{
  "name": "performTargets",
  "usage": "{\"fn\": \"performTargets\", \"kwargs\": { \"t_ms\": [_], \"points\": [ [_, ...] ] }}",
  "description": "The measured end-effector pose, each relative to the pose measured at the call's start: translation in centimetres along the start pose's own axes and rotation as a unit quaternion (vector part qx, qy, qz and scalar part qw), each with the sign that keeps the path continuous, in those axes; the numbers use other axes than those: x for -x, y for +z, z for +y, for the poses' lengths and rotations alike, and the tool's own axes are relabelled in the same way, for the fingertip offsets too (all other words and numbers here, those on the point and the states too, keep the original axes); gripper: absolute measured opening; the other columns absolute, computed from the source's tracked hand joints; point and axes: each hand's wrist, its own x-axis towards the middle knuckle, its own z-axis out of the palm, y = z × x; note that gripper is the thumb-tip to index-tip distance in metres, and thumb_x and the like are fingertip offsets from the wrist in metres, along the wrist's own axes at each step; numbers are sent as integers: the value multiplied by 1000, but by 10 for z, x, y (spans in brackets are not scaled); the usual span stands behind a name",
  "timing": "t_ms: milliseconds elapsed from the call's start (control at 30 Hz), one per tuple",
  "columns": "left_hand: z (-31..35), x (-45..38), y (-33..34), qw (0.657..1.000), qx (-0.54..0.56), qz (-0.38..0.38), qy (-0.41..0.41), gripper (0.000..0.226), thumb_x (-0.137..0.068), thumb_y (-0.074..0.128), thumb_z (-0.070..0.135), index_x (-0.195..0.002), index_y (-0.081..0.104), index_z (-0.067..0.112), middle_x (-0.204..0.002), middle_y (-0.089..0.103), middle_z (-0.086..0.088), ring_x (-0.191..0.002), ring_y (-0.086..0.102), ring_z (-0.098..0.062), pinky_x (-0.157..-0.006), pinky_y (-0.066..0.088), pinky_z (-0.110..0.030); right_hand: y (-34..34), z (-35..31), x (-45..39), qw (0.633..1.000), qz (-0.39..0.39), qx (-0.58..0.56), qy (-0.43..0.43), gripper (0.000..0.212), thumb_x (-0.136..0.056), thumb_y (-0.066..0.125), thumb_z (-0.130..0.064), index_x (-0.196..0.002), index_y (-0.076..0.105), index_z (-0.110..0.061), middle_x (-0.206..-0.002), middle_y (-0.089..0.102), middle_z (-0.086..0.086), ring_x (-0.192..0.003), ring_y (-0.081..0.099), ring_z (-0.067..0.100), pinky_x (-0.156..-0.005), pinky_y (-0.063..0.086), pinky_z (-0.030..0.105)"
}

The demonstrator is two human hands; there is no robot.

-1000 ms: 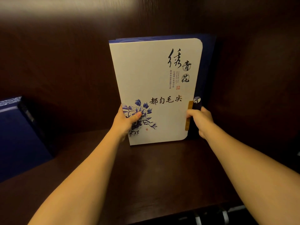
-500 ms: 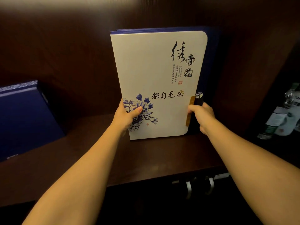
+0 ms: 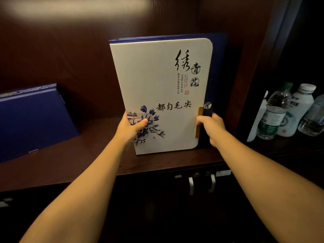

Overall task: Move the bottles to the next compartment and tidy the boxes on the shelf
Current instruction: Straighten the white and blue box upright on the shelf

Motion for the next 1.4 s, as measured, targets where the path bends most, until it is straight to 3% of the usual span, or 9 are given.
{"fn": "performTargets", "kwargs": {
  "t_ms": [200,300,733,933,1233,1333,1400],
  "points": [
    [5,17,0,1000,-7,5,-7,39,-81,74,18,-113,52,20,-109,68,2,-92,65,0,-72,49,-12,-8,1,11,1000,0,7,-2,37,-61,64,-4,-96,70,-14,-96,68,0,-89,58,16,-70,45,31],
    [5,21,0,1000,-4,5,-12,43,-81,74,17,-117,51,18,-110,68,2,-97,65,-5,-80,49,-21,-9,2,14,1000,-3,6,-5,37,-62,65,-4,-96,70,-15,-95,68,-2,-88,58,15,-66,43,29],
    [1,21,0,999,-1,16,-34,52,-78,77,25,-122,50,18,-110,69,4,-100,65,-8,-78,47,-22,-13,4,19,1000,-10,6,-14,31,-64,66,-5,-91,69,-19,-94,68,-3,-88,58,14,-64,42,28],
    [-3,19,-4,999,-6,5,-34,52,-77,78,28,-121,51,19,-113,68,2,-105,63,-12,-90,48,-33,-15,8,22,1000,-10,7,-15,31,-65,66,-7,-94,70,-19,-97,69,-1,-91,59,16,-67,43,29],
    [-1,23,-1,1000,-7,18,-23,61,-77,78,26,-128,47,14,-113,67,3,-99,64,-7,-85,51,-28,-14,7,24,999,-19,8,-24,31,-68,64,-4,-90,68,-25,-92,68,-7,-88,58,11,-63,39,25],
    [3,26,-3,1000,4,6,-25,67,-73,81,23,-131,47,15,-112,68,4,-94,67,-2,-85,55,-26,-13,7,24,999,-35,17,-26,37,-71,63,-2,-101,68,-22,-97,68,-5,-94,58,13,-64,40,24],
    [2,30,-12,999,-3,-9,-45,93,-66,85,29,-144,35,17,-130,61,1,-111,61,-8,-95,50,-30,-12,8,29,998,-3,29,-48,48,-74,65,-5,-119,65,-21,-107,67,-3,-99,60,17,-72,43,27]
  ]
}}
